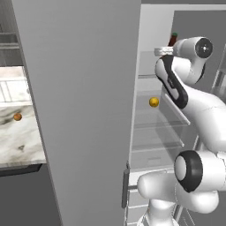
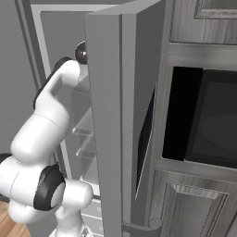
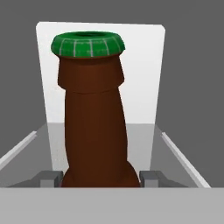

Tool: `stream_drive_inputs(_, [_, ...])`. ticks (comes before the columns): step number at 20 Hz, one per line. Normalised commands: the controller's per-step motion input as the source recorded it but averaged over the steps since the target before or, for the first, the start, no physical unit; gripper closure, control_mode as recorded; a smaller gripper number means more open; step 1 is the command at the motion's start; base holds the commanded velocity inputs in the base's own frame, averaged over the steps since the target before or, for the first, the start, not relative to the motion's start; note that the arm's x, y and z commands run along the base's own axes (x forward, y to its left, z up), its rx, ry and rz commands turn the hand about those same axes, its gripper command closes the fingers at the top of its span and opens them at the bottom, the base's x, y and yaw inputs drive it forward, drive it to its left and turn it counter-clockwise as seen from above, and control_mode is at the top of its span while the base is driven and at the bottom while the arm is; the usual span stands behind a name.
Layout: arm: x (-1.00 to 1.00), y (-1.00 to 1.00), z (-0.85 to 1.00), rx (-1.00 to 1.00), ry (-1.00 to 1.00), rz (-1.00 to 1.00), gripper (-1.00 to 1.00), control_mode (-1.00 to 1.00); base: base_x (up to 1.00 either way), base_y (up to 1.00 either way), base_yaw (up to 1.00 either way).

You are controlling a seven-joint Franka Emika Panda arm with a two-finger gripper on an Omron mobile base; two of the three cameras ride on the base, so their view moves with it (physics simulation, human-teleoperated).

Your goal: Place the beer on the top shelf of the fridge to keep it out of children's reach, and place the lemon and apple on lower shelves for easy access.

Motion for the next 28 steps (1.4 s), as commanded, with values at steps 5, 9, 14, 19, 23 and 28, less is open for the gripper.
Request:
stream_drive_inputs(5, [0.59, -0.09, -0.08, 0.00, 0.01, 0.00, 1.00, -1.00, 0.00, 0.00, 0.00])
stream_drive_inputs(9, [0.62, -0.18, -0.10, 0.03, 0.00, 0.00, 1.00, -1.00, 0.00, 0.00, 0.00])
stream_drive_inputs(14, [0.62, -0.16, -0.12, 0.02, 0.00, 0.00, 1.00, -1.00, 0.00, 0.00, 0.00])
stream_drive_inputs(19, [0.51, -0.01, -0.14, 0.00, 0.00, 0.00, -1.00, -1.00, 0.00, 0.00, 0.00])
stream_drive_inputs(23, [0.38, 0.00, -0.07, 0.00, 0.00, 0.00, -1.00, -1.00, 0.00, 0.00, 0.00])
stream_drive_inputs(28, [0.12, 0.00, 0.00, 0.00, 0.00, 0.00, -1.00, -1.00, 0.00, 0.00, 0.00])
